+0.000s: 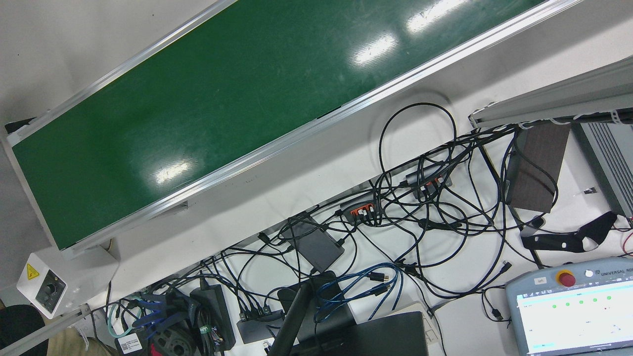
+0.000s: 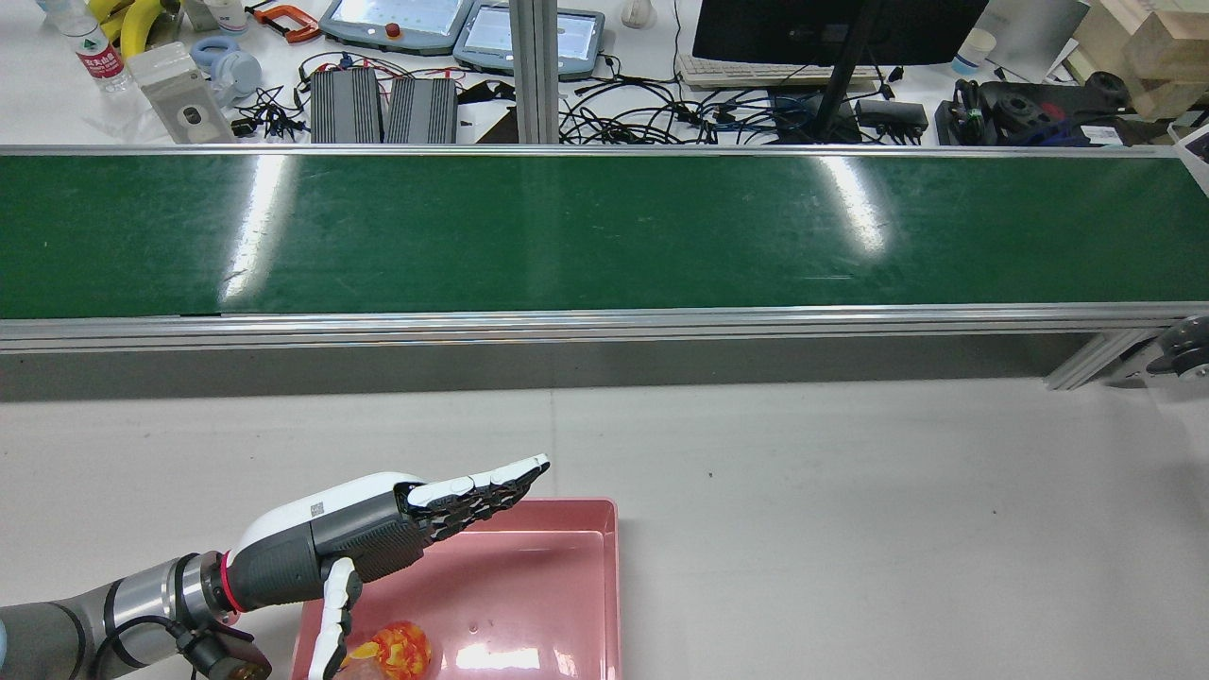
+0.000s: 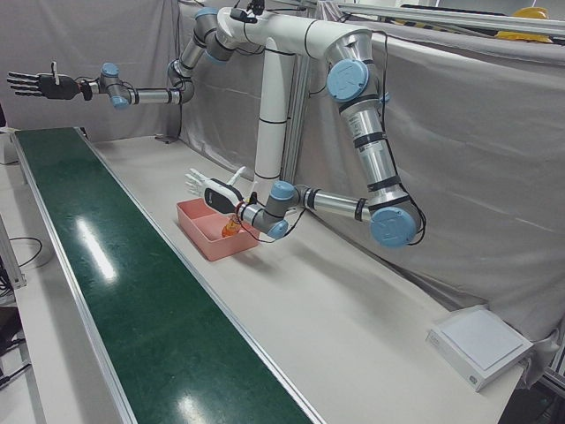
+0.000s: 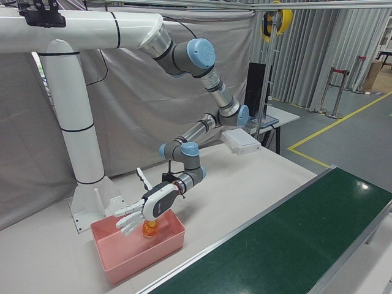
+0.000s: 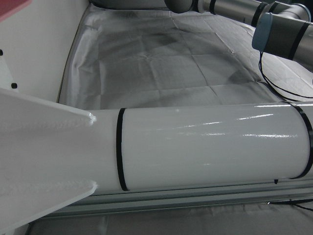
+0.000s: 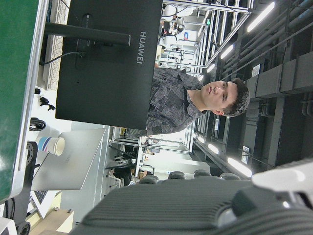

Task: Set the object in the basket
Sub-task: 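Withdraw the open left hand from above the basket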

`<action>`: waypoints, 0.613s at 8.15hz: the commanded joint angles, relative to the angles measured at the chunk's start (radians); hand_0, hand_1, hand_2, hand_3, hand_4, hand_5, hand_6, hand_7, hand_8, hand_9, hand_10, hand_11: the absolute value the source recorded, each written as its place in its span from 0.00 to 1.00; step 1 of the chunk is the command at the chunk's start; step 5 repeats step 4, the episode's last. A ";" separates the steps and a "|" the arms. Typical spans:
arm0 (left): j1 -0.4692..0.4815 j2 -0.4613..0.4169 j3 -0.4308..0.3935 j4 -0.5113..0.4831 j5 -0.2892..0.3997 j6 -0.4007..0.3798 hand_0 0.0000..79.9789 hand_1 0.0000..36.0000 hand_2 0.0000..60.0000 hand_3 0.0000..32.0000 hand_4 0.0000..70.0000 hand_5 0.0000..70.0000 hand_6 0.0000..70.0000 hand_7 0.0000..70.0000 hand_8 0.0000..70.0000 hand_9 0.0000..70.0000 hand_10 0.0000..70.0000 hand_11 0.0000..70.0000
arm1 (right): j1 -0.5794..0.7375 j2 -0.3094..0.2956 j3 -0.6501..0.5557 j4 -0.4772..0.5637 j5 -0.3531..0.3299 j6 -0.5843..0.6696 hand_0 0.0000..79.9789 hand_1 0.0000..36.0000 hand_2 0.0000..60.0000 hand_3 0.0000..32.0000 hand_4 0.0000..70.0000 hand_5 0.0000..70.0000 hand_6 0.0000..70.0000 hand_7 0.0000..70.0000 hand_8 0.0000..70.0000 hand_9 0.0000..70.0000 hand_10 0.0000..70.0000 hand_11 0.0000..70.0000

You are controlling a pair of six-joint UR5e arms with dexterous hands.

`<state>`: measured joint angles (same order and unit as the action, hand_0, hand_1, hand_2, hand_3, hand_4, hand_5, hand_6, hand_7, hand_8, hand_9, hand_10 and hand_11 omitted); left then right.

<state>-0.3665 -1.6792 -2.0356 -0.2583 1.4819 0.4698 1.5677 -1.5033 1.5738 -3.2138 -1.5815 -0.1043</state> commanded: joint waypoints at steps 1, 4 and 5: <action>-0.005 -0.005 -0.002 0.001 0.000 -0.037 0.58 0.00 0.00 0.00 0.15 0.01 0.00 0.07 0.01 0.00 0.00 0.00 | 0.000 0.000 0.000 -0.001 0.000 0.000 0.00 0.00 0.00 0.00 0.00 0.00 0.00 0.00 0.00 0.00 0.00 0.00; -0.049 -0.004 -0.023 0.004 0.001 -0.037 0.66 0.19 0.00 0.00 0.17 0.06 0.00 0.08 0.03 0.01 0.00 0.00 | 0.000 0.000 0.000 0.000 0.000 0.000 0.00 0.00 0.00 0.00 0.00 0.00 0.00 0.00 0.00 0.00 0.00 0.00; -0.049 -0.004 -0.023 0.004 0.001 -0.037 0.66 0.19 0.00 0.00 0.17 0.06 0.00 0.08 0.03 0.01 0.00 0.00 | 0.000 0.000 0.000 0.000 0.000 0.000 0.00 0.00 0.00 0.00 0.00 0.00 0.00 0.00 0.00 0.00 0.00 0.00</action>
